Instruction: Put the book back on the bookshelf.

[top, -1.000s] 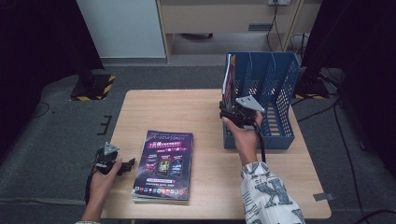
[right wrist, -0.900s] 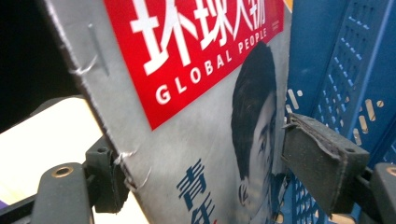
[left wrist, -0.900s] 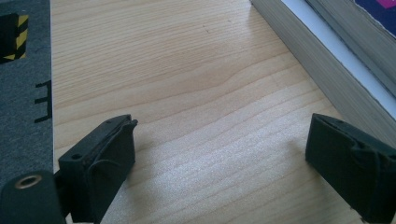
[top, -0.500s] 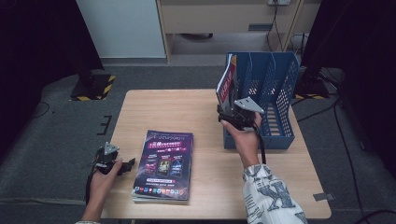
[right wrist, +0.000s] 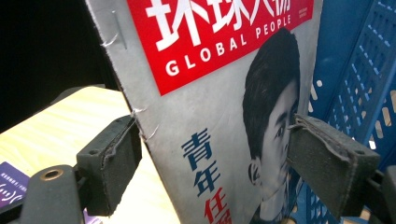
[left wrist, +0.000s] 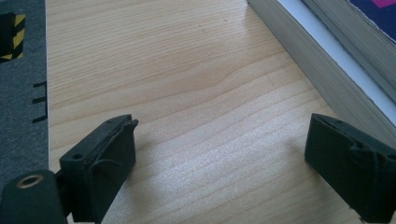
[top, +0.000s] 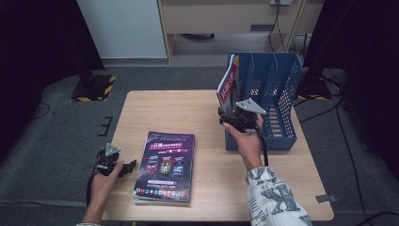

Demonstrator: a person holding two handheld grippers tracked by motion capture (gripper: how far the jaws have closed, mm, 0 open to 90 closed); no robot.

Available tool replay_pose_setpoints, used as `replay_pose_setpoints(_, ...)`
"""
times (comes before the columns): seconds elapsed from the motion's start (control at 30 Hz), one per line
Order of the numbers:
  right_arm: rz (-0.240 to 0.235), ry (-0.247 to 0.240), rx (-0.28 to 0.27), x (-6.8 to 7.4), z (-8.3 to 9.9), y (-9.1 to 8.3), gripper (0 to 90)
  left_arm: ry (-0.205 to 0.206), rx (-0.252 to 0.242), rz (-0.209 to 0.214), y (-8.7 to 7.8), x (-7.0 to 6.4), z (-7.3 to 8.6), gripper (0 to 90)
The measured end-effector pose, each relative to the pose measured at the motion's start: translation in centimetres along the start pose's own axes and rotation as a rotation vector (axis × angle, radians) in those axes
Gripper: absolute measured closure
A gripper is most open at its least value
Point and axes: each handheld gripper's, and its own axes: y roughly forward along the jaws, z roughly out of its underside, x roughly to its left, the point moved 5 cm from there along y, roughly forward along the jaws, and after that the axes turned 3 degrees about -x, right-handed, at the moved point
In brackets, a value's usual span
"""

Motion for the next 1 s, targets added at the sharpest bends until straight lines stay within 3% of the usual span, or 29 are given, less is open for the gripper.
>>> replay_pose_setpoints(0.47, -0.126, -0.047, 0.015, 2.0, 1.1, -3.3, 10.1, 0.015, -0.002, 0.0, -0.3, -0.3, -0.2, 8.1)
replay_pose_setpoints(0.6, -0.13, -0.067, 0.038, 2.6, 2.1, -4.4, 8.3, 0.018, -0.019, -0.002, -0.6, -0.5, -0.4, 8.1)
replay_pose_setpoints(0.8, -0.198, -0.039, 0.043, 4.3, 4.3, -5.8, 7.6, 0.009, -0.026, -0.006, -1.1, -0.8, -0.4, 8.0)
replay_pose_setpoints(0.87, -0.188, -0.04, 0.04, 4.7, 5.0, -6.2, 8.8, 0.006, -0.032, -0.004, -1.4, -0.9, -0.4, 7.3)
replay_pose_setpoints(1.0, -0.216, -0.065, 0.076, 5.9, 6.3, -6.4, 8.7, -0.002, -0.048, -0.005, -2.2, -1.0, -0.3, 7.1)
